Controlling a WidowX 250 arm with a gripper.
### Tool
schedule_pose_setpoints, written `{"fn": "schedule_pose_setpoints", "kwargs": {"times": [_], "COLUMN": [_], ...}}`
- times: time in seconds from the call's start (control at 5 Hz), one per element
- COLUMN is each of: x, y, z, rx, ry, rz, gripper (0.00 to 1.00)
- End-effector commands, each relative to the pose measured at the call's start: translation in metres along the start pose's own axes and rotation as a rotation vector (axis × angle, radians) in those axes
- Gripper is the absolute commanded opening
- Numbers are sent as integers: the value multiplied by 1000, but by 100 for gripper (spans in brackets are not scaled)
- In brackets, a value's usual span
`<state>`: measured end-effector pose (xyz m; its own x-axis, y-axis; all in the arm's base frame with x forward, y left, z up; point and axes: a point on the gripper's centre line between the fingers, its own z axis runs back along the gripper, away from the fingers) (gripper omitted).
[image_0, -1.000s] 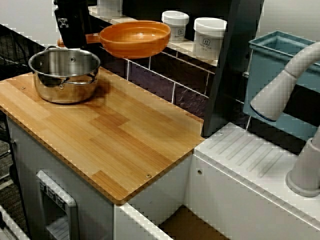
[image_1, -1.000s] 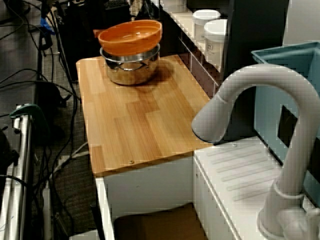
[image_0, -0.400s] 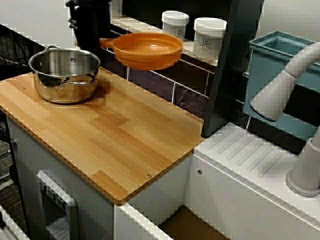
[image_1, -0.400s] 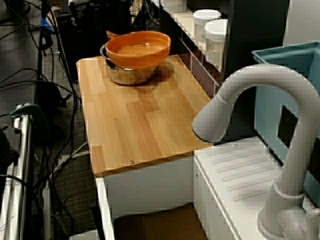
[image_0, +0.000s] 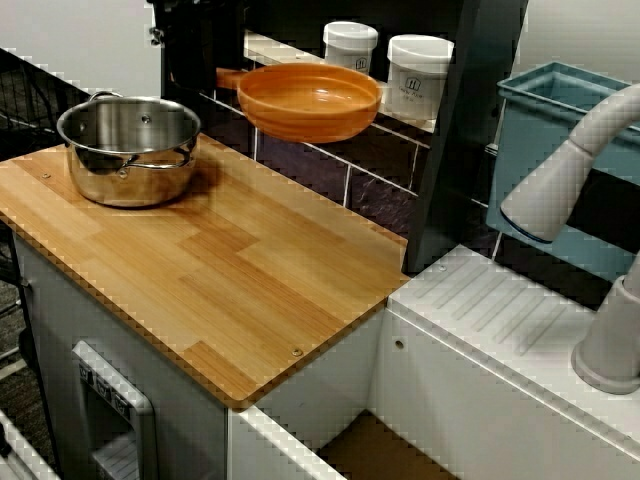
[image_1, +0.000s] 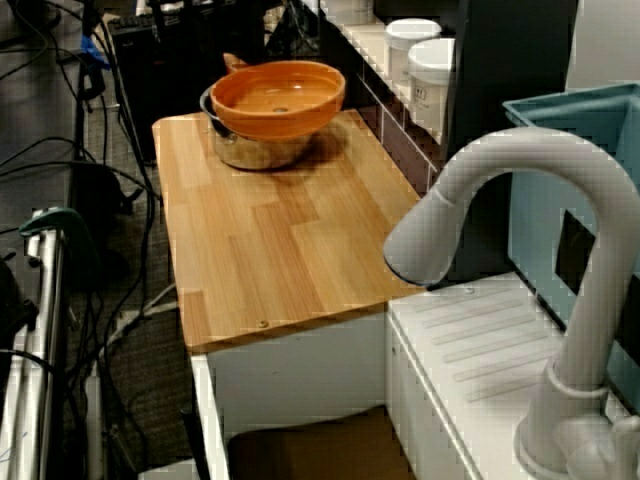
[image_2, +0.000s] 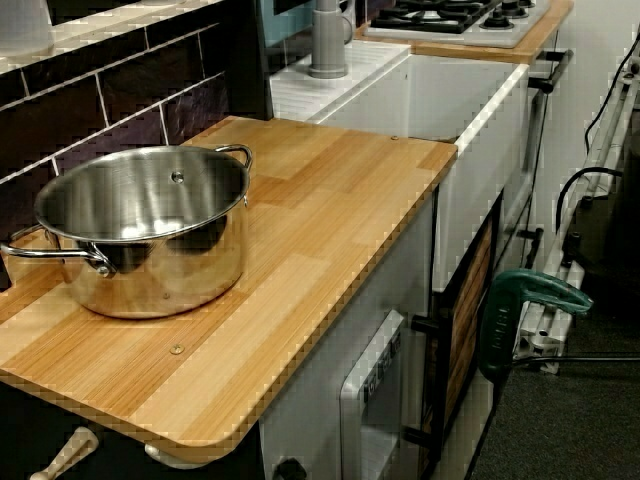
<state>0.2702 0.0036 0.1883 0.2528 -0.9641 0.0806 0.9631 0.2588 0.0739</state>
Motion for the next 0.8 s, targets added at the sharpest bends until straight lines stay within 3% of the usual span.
{"fn": "schedule_pose_setpoints", "kwargs": {"times": [0.0, 0.4, 0.6], "x": [3, 6, 7], "y": [6, 5, 3], "z": [17, 16, 15], "rx": [49, 48, 54], "ry": [-11, -10, -3], "rz": [-96, -162, -142], "gripper": [0, 0, 0]}}
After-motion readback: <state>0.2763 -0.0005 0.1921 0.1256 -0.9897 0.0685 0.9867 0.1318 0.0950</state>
